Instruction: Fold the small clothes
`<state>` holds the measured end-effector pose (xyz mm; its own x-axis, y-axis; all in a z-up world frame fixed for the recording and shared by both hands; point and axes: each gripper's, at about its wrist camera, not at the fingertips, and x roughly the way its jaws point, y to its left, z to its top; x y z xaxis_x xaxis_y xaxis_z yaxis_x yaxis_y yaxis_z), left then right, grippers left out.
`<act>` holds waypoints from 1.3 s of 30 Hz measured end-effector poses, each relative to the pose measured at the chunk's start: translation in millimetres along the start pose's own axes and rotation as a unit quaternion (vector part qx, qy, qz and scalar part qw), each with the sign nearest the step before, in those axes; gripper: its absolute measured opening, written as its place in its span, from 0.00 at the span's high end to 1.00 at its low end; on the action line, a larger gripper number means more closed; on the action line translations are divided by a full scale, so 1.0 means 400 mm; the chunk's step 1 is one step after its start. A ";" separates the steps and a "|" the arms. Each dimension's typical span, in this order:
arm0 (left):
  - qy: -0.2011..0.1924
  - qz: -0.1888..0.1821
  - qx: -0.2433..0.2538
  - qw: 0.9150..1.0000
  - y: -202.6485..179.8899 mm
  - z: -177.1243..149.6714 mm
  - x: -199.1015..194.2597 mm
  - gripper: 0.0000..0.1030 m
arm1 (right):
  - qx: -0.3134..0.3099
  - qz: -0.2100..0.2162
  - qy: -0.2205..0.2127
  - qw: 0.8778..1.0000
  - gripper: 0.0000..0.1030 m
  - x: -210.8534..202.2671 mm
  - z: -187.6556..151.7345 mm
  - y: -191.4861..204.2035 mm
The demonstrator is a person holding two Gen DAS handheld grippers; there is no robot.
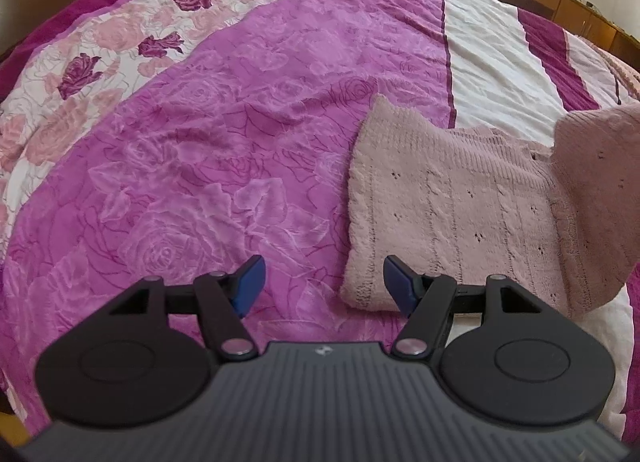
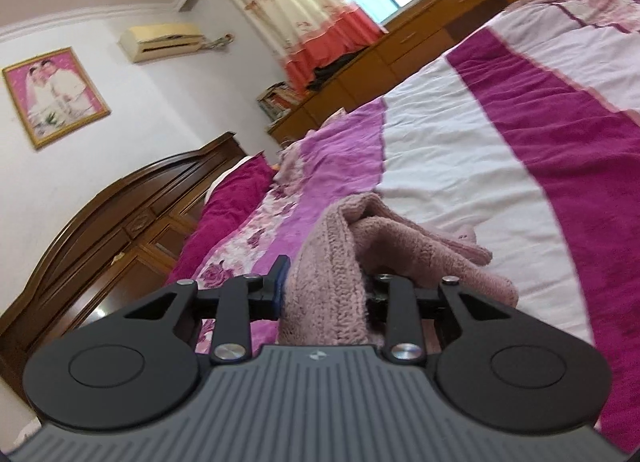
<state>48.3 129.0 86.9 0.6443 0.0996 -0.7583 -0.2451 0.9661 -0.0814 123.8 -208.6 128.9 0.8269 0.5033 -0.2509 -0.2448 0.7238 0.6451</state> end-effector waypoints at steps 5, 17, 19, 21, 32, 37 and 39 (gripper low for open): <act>-0.007 0.007 -0.007 1.000 0.041 -0.003 -0.010 0.35 | -0.006 0.022 0.023 0.999 0.68 0.049 -0.048 0.079; -0.004 0.015 -0.047 0.999 0.146 -0.019 -0.002 0.35 | -0.063 0.050 0.128 0.988 0.81 0.239 -0.252 0.230; -0.002 0.018 -0.051 0.999 0.158 -0.021 -0.001 0.35 | -0.080 0.042 0.139 0.986 0.81 0.260 -0.290 0.248; -0.003 0.017 -0.056 0.998 0.168 -0.023 -0.001 0.35 | -0.083 0.039 0.151 0.984 0.80 0.270 -0.319 0.257; -0.016 -0.017 -0.059 0.998 0.143 0.000 -0.010 0.35 | -0.048 0.010 0.117 0.992 0.52 0.161 -0.268 0.179; -0.027 -0.035 -0.032 0.999 0.078 0.021 -0.013 0.35 | -0.047 -0.039 0.087 0.994 0.44 0.086 -0.235 0.129; -0.031 -0.042 -0.022 0.998 0.050 0.030 -0.012 0.35 | -0.049 -0.064 0.075 0.994 0.41 0.063 -0.224 0.107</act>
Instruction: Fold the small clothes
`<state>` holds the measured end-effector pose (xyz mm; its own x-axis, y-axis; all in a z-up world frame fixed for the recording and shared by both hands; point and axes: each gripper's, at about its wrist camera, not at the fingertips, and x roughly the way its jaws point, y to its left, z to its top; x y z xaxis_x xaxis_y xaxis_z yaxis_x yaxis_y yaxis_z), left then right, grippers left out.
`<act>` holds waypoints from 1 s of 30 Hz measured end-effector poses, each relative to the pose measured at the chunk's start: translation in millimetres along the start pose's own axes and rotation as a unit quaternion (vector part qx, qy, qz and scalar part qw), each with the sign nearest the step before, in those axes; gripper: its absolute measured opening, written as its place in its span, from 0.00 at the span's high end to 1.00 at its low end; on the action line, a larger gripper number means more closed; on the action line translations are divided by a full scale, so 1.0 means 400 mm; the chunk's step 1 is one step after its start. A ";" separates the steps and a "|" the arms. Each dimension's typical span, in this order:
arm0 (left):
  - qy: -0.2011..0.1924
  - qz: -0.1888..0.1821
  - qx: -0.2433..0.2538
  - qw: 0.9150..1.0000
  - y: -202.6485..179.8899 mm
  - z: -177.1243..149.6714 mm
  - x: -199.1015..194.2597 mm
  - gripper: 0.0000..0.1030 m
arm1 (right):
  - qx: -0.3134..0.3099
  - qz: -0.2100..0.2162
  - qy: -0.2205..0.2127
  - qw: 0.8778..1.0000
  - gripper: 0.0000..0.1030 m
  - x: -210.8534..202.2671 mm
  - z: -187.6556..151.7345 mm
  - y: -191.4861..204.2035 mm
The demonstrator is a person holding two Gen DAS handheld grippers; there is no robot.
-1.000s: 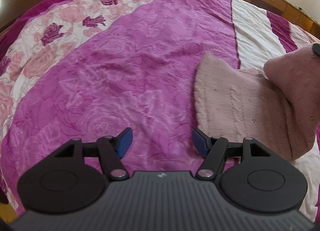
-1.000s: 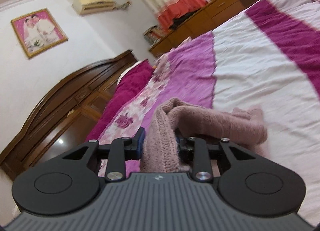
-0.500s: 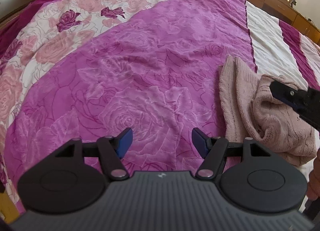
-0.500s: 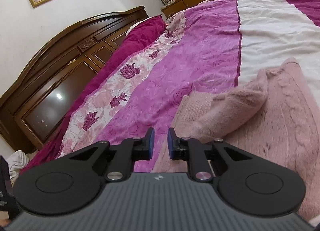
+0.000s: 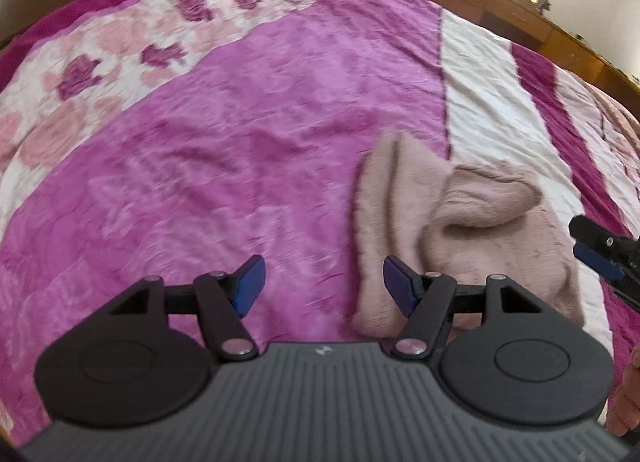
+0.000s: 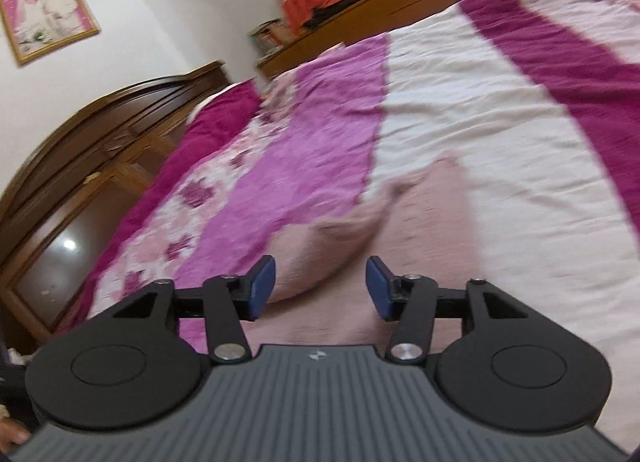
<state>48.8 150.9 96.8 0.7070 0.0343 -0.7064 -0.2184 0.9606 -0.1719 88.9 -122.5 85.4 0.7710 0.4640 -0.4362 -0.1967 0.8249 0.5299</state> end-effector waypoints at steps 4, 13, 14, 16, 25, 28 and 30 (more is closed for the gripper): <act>-0.010 -0.012 0.027 1.000 -0.057 0.014 0.019 0.35 | 0.034 -0.039 -0.005 0.999 0.39 -0.038 0.002 -0.064; -0.004 -0.038 0.143 0.989 -0.210 0.026 0.109 0.35 | 0.056 -0.073 0.004 0.996 0.38 -0.061 -0.019 -0.140; 0.000 -0.036 0.151 0.988 -0.223 0.026 0.121 0.35 | 0.057 -0.074 0.005 0.996 0.38 -0.058 -0.021 -0.142; 0.007 -0.028 0.162 0.986 -0.242 0.028 0.143 0.35 | 0.063 -0.077 0.006 0.995 0.38 -0.055 -0.024 -0.148; -0.009 -0.052 0.161 0.985 -0.267 0.035 0.188 0.35 | 0.071 -0.070 -0.001 0.995 0.38 -0.041 -0.045 -0.165; -0.029 -0.076 0.160 0.984 -0.274 0.034 0.196 0.35 | 0.087 -0.067 -0.017 0.994 0.38 -0.047 -0.055 -0.180; -0.036 -0.081 0.157 0.984 -0.278 0.033 0.205 0.35 | 0.091 -0.070 -0.017 0.993 0.38 -0.044 -0.057 -0.184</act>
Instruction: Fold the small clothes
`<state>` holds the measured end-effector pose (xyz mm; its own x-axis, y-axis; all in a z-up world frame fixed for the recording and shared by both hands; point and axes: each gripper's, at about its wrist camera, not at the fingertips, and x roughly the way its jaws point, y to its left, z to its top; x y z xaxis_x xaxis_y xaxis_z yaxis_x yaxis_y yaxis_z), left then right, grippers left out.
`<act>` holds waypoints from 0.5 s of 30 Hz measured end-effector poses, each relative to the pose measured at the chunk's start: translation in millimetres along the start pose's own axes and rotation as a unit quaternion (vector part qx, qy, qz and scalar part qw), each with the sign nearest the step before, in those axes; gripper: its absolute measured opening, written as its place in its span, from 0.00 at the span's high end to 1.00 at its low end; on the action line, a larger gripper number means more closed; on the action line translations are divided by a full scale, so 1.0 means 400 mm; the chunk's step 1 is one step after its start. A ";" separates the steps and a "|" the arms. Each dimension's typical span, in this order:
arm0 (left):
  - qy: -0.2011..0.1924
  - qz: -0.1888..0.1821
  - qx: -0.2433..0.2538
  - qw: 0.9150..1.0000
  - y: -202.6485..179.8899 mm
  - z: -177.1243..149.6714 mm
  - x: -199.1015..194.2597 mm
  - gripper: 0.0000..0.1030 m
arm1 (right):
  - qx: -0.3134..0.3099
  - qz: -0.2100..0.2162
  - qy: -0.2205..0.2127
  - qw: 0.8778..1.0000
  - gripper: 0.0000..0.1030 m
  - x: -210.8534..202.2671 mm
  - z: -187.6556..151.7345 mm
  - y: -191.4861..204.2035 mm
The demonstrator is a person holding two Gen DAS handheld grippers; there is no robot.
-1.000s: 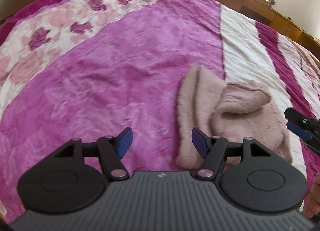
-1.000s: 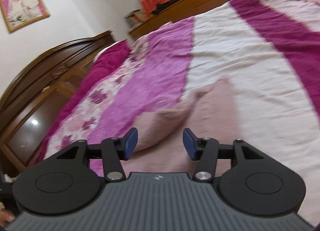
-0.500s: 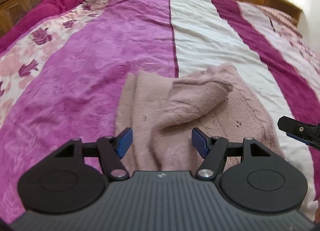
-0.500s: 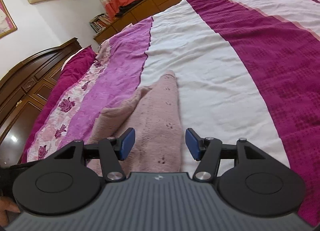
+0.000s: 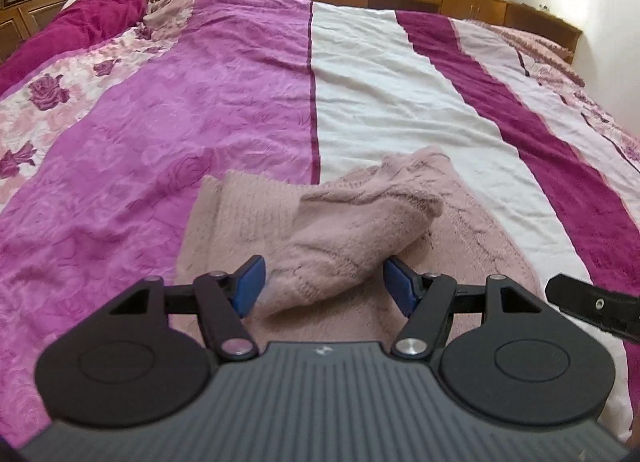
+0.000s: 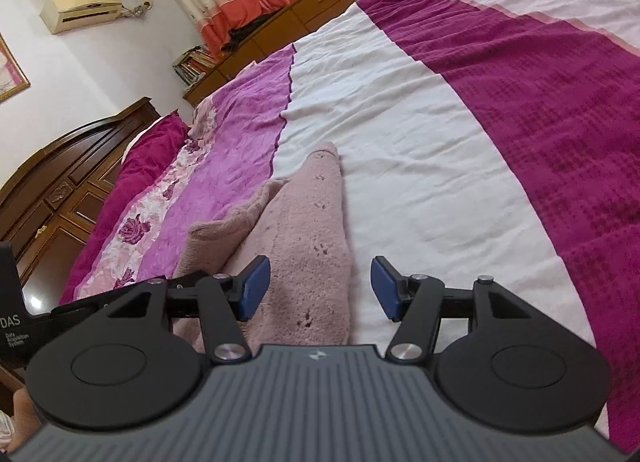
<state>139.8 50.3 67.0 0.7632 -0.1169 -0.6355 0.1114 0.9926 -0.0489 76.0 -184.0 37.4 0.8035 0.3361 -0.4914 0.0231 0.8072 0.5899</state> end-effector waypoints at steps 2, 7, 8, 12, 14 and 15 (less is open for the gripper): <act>-0.003 0.000 -0.006 1.000 0.001 -0.001 0.011 0.35 | -0.002 -0.004 0.002 1.000 0.38 0.004 -0.001 -0.002; -0.010 -0.002 -0.016 1.000 0.005 -0.004 0.019 0.36 | -0.001 0.003 0.001 1.000 0.38 0.011 -0.004 -0.004; -0.013 -0.002 -0.015 1.000 0.005 -0.005 0.018 0.37 | 0.000 0.003 0.002 1.000 0.38 0.014 -0.004 -0.006; -0.023 0.000 -0.009 1.000 0.001 -0.005 0.018 0.65 | 0.011 0.008 0.000 1.000 0.38 0.030 -0.011 -0.011; -0.017 0.014 -0.011 1.000 0.000 0.000 0.023 0.80 | 0.015 0.012 0.001 1.000 0.38 0.042 -0.015 -0.009; -0.017 0.014 -0.020 1.000 0.004 0.002 0.022 0.83 | 0.016 0.014 0.001 1.000 0.38 0.048 -0.018 -0.007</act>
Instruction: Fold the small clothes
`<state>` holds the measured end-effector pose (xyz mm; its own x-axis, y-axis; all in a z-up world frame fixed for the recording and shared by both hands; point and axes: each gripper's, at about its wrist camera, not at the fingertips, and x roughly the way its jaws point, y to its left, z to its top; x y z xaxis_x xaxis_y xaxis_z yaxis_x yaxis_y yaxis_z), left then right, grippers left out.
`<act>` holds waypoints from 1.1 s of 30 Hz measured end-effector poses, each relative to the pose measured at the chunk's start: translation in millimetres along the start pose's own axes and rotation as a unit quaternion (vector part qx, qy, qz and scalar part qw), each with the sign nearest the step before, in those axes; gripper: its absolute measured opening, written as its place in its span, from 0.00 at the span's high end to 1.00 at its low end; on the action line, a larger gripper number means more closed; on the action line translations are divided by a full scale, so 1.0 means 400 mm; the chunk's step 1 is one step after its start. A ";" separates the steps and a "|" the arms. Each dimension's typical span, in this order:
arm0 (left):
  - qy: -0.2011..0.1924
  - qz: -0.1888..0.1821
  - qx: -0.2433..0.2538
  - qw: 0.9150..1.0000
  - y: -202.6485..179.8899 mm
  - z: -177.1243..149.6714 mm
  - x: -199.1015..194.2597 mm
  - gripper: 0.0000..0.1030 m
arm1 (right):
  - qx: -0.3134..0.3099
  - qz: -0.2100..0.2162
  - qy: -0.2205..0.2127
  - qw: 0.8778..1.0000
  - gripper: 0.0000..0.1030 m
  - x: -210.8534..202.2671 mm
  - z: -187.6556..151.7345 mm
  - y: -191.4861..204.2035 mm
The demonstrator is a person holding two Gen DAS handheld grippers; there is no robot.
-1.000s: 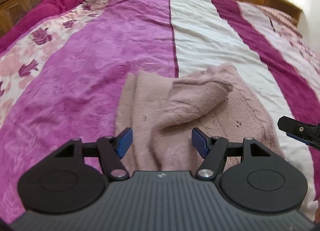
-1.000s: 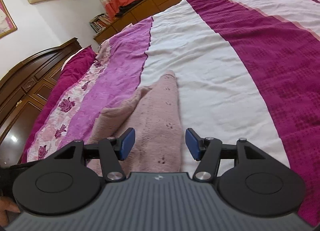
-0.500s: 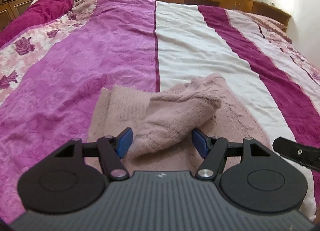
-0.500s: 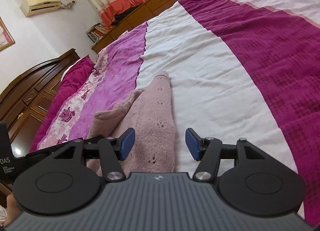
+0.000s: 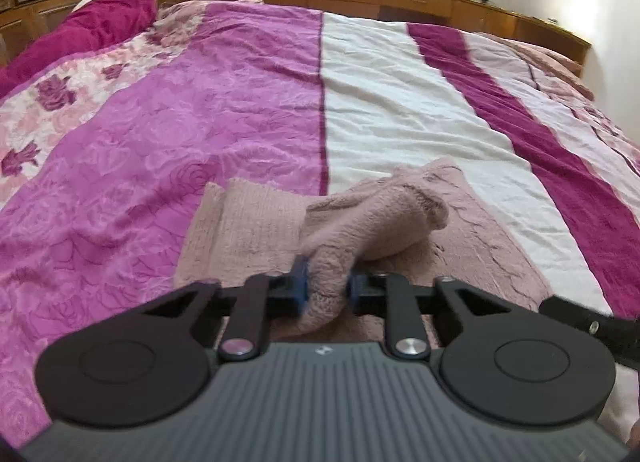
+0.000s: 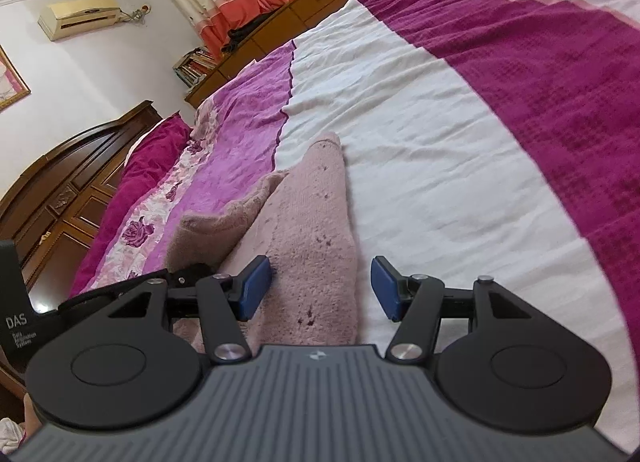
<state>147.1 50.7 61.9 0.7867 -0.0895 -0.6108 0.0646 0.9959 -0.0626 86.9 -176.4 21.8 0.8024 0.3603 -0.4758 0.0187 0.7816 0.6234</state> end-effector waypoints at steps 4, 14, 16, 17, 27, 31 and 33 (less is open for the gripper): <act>-0.014 -0.013 -0.038 0.999 0.036 0.021 -0.033 0.85 | -0.019 0.017 0.004 1.000 0.38 0.006 -0.010 0.026; 0.027 0.014 -0.117 0.993 0.170 0.056 0.047 0.87 | -0.087 0.024 0.005 0.996 0.38 0.007 -0.044 0.098; 0.039 -0.002 -0.139 0.989 0.191 0.042 0.056 0.86 | -0.092 0.025 0.008 0.995 0.38 0.007 -0.046 0.097; 0.034 -0.009 -0.146 0.989 0.198 0.036 0.048 0.85 | -0.092 0.025 0.008 0.995 0.38 0.006 -0.047 0.095; 0.046 -0.046 -0.155 0.986 0.205 -0.010 -0.014 0.61 | -0.080 0.023 0.014 0.996 0.38 0.008 -0.044 0.077; 0.053 -0.047 -0.164 0.984 0.204 -0.040 -0.013 0.60 | -0.071 0.019 0.015 0.997 0.38 0.005 -0.043 0.069; 0.050 -0.049 -0.169 0.983 0.204 -0.048 -0.015 0.60 | -0.071 0.018 0.015 0.997 0.38 0.005 -0.046 0.069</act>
<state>135.9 132.5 45.4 0.7212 -0.2023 -0.6625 -0.0843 0.9237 -0.3738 78.1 -144.8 26.8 0.7834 0.4017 -0.4743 -0.0959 0.8320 0.5464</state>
